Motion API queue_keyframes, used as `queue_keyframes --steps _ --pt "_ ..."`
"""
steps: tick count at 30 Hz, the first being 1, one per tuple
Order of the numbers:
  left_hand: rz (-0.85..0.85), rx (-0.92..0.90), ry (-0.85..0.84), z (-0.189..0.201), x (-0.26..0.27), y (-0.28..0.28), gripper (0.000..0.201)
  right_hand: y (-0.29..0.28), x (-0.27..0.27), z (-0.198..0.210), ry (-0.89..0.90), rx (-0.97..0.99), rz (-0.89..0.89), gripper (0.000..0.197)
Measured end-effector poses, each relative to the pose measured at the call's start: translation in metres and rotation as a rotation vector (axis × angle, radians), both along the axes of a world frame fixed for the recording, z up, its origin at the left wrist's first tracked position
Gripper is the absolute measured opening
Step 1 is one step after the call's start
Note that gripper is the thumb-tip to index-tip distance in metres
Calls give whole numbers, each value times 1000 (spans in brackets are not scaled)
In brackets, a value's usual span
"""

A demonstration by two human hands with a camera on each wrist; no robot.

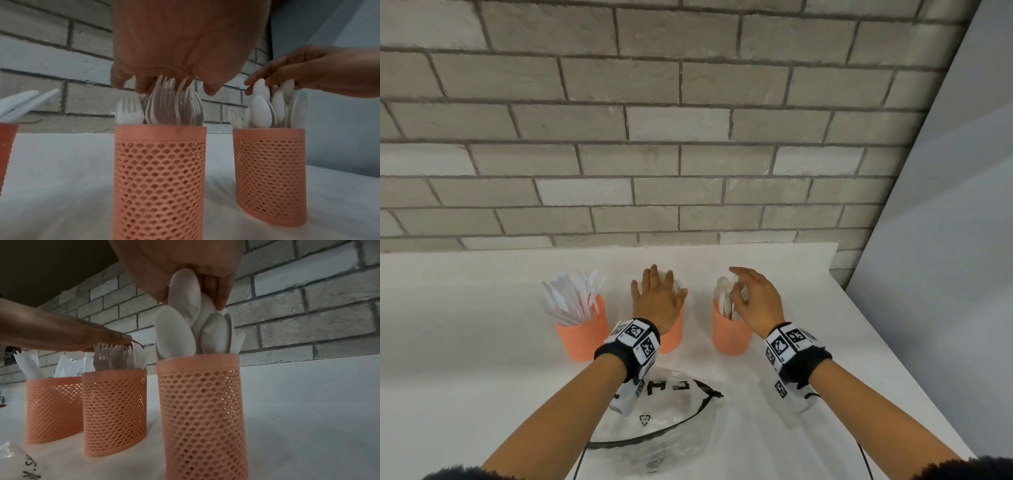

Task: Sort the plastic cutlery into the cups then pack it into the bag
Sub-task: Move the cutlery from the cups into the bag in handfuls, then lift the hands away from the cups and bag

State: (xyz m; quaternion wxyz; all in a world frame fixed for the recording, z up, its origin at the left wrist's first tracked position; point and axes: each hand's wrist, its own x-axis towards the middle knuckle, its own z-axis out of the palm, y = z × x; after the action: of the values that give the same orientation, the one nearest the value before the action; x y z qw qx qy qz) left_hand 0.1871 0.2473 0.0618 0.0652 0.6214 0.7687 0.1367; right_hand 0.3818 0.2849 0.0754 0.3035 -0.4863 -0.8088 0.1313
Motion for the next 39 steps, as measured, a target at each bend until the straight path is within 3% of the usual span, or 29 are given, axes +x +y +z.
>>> queue_keyframes --steps 4,10,12,15,20,27,31,36,39 --pt "25 47 -13 -1 -5 4 58 6 -5 3 -11 16 -47 36" --pt "-93 74 27 -5 -15 8 54 5 -15 -2 -313 -33 58 41" --pt "-72 78 -2 -5 -14 5 69 7 -13 -5 -326 -71 52 54" --pt "-53 43 54 -6 -7 4 68 8 -15 -11 -366 -95 46 80" --pt "-87 32 101 -5 -2 4 56 6 -23 -11 -486 -131 10 49" --pt "-58 -17 41 -1 -4 -1 61 5 -22 0 -605 -259 28 54" --pt "-30 -120 -47 10 -3 -6 68 5 -24 6 -602 -319 5 65" --pt "-71 -67 -106 25 -6 -23 70 -13 -25 15 -539 -268 -41 72" --pt "-71 -17 -263 36 -10 -35 69 -30 -29 26 -434 -221 -68 72"
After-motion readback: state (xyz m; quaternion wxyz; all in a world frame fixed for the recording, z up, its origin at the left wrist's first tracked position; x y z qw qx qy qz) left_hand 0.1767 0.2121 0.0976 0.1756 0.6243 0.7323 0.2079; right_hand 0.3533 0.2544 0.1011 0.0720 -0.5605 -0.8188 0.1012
